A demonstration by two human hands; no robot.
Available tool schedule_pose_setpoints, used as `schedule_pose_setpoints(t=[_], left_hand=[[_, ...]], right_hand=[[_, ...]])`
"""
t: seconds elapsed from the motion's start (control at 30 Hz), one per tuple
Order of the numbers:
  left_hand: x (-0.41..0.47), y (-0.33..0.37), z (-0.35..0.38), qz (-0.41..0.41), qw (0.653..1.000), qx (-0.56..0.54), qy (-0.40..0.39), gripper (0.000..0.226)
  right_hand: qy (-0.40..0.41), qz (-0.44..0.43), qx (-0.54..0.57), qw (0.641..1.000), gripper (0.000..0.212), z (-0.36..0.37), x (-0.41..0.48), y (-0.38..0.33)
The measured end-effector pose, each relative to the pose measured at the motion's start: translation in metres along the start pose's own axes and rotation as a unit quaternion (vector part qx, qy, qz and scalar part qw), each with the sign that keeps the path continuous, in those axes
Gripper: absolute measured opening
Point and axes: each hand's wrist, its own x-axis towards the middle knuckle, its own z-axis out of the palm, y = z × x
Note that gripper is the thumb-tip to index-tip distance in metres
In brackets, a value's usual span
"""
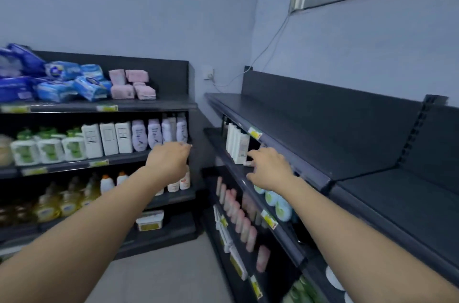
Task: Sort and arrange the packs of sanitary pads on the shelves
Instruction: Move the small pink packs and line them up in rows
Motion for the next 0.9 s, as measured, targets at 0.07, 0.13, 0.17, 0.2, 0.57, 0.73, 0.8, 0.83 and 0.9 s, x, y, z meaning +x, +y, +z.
schedule_pose_setpoints(t=[0.07, 0.13, 0.17, 0.2, 0.57, 0.73, 0.8, 0.83, 0.9], left_hand=[[0.009, -0.036, 0.01, -0.02, 1.0, 0.008, -0.007, 0.036], [0.016, -0.07, 0.019, -0.039, 0.999, 0.009, -0.018, 0.037], [0.02, -0.085, 0.024, -0.046, 0.999, 0.009, -0.021, 0.037], [0.023, -0.1, 0.028, -0.052, 0.998, 0.01, -0.023, 0.036], [0.08, -0.222, 0.075, -0.131, 0.99, 0.011, -0.043, 0.039], [0.134, -0.267, 0.098, -0.16, 0.986, 0.025, -0.04, 0.042], [0.162, -0.286, 0.104, -0.165, 0.985, 0.033, -0.039, 0.041], [0.176, -0.296, 0.107, -0.169, 0.984, 0.037, -0.039, 0.041], [0.207, -0.315, 0.113, -0.179, 0.982, 0.039, -0.033, 0.045]], right_hand=[[0.001, -0.013, 0.002, 1.0, 0.055, 0.007, 0.031, -0.029], [-0.002, -0.029, 0.01, 1.0, 0.055, 0.014, 0.059, -0.055], [-0.004, -0.036, 0.013, 0.999, 0.055, 0.018, 0.072, -0.067], [-0.004, -0.042, 0.015, 0.999, 0.055, 0.022, 0.084, -0.079], [-0.004, -0.11, 0.032, 0.993, 0.053, 0.057, 0.225, -0.175], [0.001, -0.137, 0.044, 0.99, 0.047, 0.072, 0.308, -0.203], [0.008, -0.149, 0.054, 0.987, 0.044, 0.076, 0.347, -0.213], [0.01, -0.154, 0.055, 0.986, 0.044, 0.078, 0.367, -0.217], [0.014, -0.162, 0.057, 0.985, 0.047, 0.081, 0.407, -0.225]])
